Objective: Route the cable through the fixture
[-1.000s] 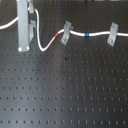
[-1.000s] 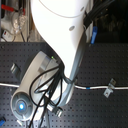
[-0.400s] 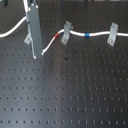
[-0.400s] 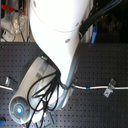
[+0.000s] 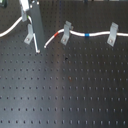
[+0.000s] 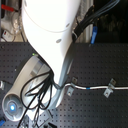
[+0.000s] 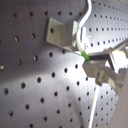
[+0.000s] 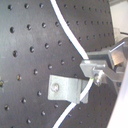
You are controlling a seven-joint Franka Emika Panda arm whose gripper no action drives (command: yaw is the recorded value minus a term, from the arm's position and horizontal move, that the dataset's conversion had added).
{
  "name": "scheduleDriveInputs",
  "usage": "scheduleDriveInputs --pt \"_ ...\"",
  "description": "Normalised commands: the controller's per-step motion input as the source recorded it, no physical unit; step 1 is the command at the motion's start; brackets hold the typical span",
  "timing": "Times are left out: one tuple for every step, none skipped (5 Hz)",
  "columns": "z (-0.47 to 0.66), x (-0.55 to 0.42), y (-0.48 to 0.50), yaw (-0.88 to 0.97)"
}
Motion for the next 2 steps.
scheduleDriveInputs --pt "0.29 -0.277 -0.095 -0.27" --pt "0.35 -0.236 -0.179 -0.14"
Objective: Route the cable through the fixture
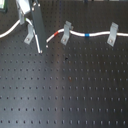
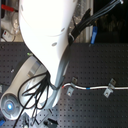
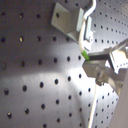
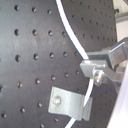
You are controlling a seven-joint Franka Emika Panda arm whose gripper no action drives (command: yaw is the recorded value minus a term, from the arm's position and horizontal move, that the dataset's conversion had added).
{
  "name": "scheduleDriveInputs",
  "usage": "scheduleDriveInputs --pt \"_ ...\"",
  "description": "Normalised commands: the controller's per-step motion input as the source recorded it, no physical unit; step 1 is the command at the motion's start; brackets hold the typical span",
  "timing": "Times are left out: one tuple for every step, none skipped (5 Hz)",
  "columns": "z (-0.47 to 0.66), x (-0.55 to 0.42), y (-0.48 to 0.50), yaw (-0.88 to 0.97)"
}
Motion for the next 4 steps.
scheduleDriveInputs --pt "0.30 -0.208 -0.176 -0.08" --pt "0.15 -0.093 -0.168 0.00" --pt "0.01 0.057 -0.202 0.07" --pt "0.00 -0.019 -0.017 0.00"
